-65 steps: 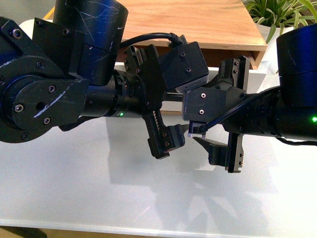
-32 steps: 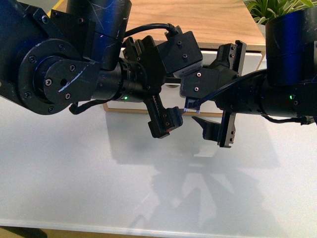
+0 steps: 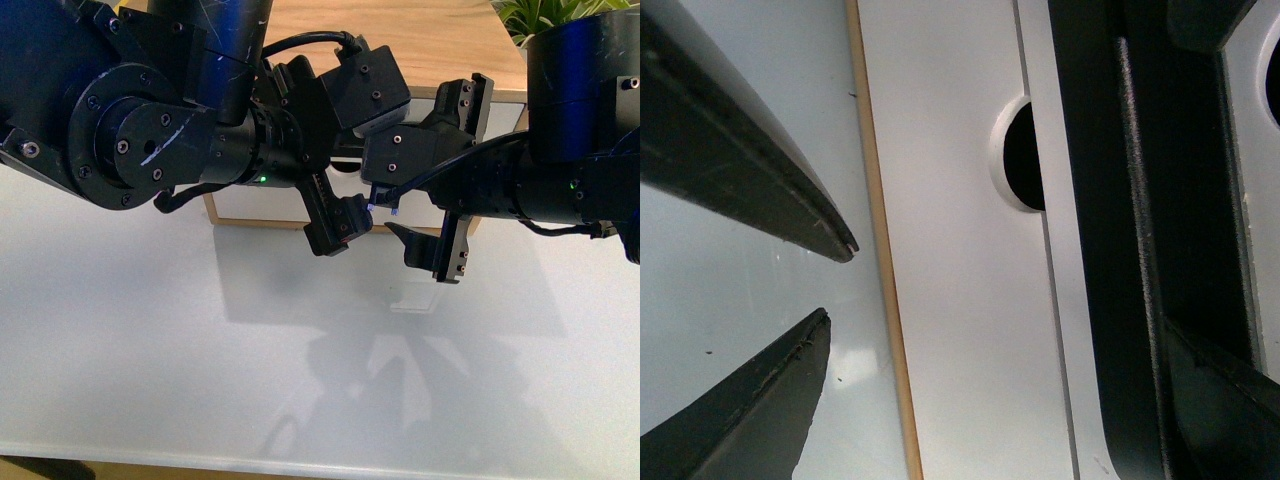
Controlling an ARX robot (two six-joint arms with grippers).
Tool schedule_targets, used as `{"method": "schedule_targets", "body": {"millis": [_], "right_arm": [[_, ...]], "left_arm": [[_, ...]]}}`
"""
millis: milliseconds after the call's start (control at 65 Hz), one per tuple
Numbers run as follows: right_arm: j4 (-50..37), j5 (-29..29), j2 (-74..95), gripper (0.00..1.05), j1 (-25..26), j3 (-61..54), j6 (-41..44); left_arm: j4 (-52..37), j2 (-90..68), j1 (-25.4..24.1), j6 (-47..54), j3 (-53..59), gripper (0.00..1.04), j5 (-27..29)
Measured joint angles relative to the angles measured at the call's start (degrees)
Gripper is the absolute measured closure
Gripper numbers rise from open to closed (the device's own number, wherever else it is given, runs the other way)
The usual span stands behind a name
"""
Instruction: Close drawer sideways
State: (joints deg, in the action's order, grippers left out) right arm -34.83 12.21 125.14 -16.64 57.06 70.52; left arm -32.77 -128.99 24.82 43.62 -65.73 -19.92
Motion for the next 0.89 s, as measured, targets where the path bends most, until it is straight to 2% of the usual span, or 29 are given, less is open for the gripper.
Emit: {"method": "schedule_targets", "body": {"millis": [338,662,892], "right_arm": [[-0.2,0.0,-3.0,0.09,0.3,-2.8,-1.7],[-1.2,2.9,-21.0,0.09,5.4,-18.1,-10.5],[-2.4,4.8,-38.2,0.09,12.4,-29.3,-21.9]], "left_arm": [[-0.9,1.8,-0.1,-1.5,2.4,0.09,0.0],[-5.9,16.8,-0.7,-8.2,17.6,0.09,-0.2],[-8.7,33.2,-5.5,-21.2,29.3,0.09,-1.7]]}}
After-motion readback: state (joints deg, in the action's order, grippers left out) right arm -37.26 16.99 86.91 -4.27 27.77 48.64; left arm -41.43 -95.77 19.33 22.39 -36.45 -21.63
